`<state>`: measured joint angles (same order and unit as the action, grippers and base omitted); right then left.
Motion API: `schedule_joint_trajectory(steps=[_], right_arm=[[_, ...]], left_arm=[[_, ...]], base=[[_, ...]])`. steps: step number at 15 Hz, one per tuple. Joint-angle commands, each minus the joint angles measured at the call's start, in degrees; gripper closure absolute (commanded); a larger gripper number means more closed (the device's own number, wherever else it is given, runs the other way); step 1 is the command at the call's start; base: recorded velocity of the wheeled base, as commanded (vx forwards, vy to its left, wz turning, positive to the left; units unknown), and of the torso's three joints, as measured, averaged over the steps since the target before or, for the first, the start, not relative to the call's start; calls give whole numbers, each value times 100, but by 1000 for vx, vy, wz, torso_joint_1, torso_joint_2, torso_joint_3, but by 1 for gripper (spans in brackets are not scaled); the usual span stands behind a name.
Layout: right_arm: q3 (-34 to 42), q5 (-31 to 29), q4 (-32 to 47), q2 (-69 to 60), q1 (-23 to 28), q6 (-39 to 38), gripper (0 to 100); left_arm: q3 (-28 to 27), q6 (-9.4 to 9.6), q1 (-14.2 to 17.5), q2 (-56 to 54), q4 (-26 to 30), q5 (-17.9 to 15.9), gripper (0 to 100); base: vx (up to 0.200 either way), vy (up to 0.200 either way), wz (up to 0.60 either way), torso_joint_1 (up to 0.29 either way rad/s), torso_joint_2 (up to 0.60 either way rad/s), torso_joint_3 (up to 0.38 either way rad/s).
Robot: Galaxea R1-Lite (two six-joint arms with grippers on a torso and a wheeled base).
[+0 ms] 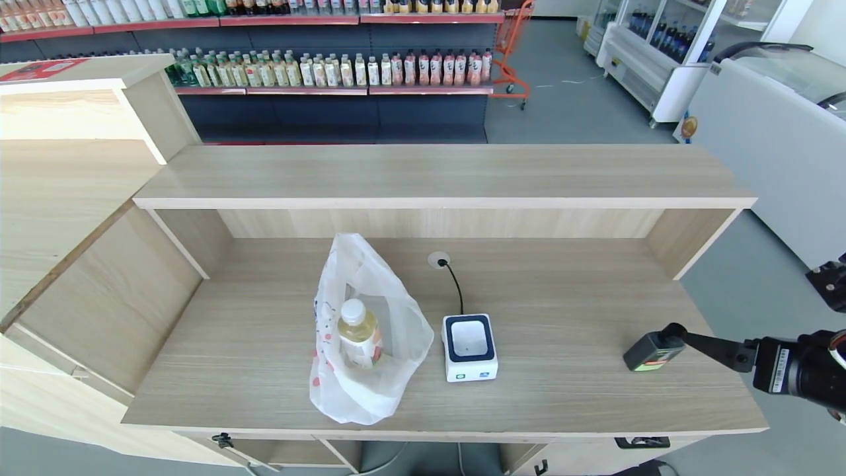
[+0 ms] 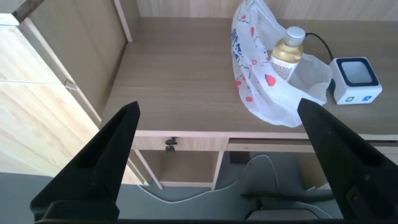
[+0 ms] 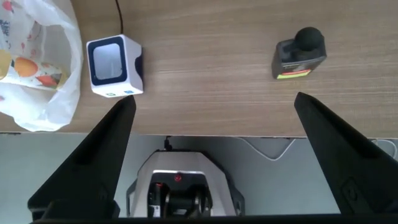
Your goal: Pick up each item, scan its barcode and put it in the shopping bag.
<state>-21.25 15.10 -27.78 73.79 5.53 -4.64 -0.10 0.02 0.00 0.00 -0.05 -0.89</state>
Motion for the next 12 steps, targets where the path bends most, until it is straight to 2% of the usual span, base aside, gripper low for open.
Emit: schedule_joint_trajectory(steps=[1, 2, 5, 7, 9, 12], right_arm=[[15, -7, 54, 92, 9, 87, 0], [7, -87, 98, 153, 62, 254, 0], [-2, -869, 89, 435, 71, 456, 0], [-11, -904, 98, 487, 71, 658, 0], [-11, -965, 106, 610, 97, 1203, 0], [-55, -1633, 98, 909, 88, 1748, 0]], left_arm=[[1, -2, 0, 0, -4, 1, 0], [1, -2, 0, 0, -4, 1, 0], [1, -2, 0, 0, -4, 1, 0], [1, -2, 0, 0, 5, 1, 0], [1, 6, 0, 0, 5, 1, 0], [1, 6, 0, 0, -4, 1, 0]], base=[[0, -200, 0, 2, -2, 2], [0, -200, 0, -7, 2, 2], [0, -200, 0, 2, 4, 2], [0, -200, 0, 5, 2, 0], [0, -200, 0, 5, -2, 0], [0, -200, 0, -1, -2, 1]])
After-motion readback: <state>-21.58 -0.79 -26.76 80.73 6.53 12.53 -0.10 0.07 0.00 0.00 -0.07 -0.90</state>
